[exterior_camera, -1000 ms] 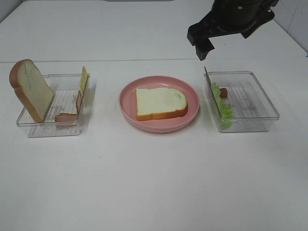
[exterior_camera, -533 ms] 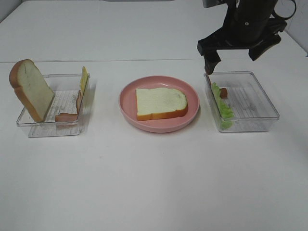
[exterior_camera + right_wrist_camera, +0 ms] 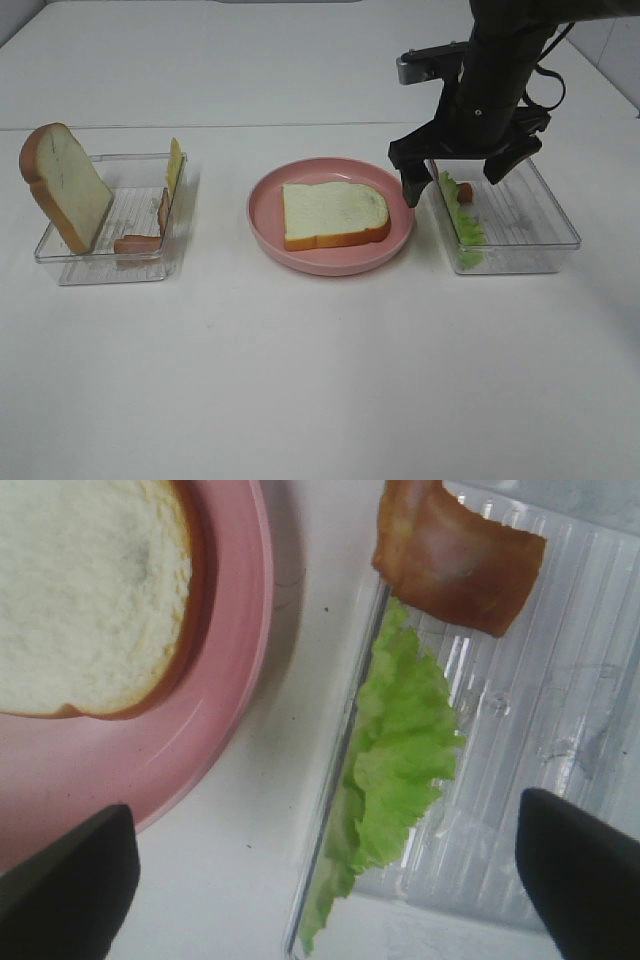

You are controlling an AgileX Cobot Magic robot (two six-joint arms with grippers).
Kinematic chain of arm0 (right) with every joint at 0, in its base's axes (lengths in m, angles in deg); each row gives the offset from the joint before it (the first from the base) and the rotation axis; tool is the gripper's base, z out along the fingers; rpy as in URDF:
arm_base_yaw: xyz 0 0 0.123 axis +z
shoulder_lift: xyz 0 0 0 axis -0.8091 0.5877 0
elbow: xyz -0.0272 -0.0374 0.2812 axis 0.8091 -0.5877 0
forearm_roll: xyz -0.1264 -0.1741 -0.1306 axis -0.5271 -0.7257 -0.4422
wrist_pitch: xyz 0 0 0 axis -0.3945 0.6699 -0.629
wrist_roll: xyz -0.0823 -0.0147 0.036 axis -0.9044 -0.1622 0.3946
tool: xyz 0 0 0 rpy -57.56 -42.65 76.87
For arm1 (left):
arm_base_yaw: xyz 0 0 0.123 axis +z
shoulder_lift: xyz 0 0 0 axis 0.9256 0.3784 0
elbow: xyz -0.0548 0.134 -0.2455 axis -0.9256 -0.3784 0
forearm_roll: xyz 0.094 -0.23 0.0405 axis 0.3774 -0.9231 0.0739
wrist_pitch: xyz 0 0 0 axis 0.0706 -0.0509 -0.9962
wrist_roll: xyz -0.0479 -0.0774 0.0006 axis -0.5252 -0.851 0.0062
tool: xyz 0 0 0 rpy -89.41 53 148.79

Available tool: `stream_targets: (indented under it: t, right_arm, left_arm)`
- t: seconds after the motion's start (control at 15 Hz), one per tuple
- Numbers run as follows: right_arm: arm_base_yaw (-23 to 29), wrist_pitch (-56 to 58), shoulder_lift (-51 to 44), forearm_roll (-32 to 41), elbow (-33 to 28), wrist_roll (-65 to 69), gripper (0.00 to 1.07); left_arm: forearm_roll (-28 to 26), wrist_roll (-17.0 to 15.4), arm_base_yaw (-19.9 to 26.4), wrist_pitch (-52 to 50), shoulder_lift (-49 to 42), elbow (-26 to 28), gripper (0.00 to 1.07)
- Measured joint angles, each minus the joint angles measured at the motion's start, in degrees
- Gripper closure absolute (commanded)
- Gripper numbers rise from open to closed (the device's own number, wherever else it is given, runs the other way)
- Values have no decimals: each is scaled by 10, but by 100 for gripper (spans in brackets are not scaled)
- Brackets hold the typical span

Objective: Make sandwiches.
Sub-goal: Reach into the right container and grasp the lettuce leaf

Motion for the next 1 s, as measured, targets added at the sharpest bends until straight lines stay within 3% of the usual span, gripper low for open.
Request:
stream_targets:
  t: [0.2,0.33,0.53,0.6,0.73,1.0]
  right_arm:
    - [0,-1,18,3,0,0,8]
    - [0,-7,21,5,0,0,20]
    - [0,-11,21,6,0,1,57]
    - [0,-11,21,6,0,1,89]
    - [0,-11,21,5,0,2,105]
    - [0,-10,21,-12,0,4,107]
  left_arm:
    - [0,0,0,0,0,0,15]
    - [0,0,0,0,0,0,15]
    - [0,0,0,0,0,0,15]
    - [0,0,0,0,0,0,15]
    - [0,0,0,0,0,0,15]
    - [0,0,0,0,0,0,15]
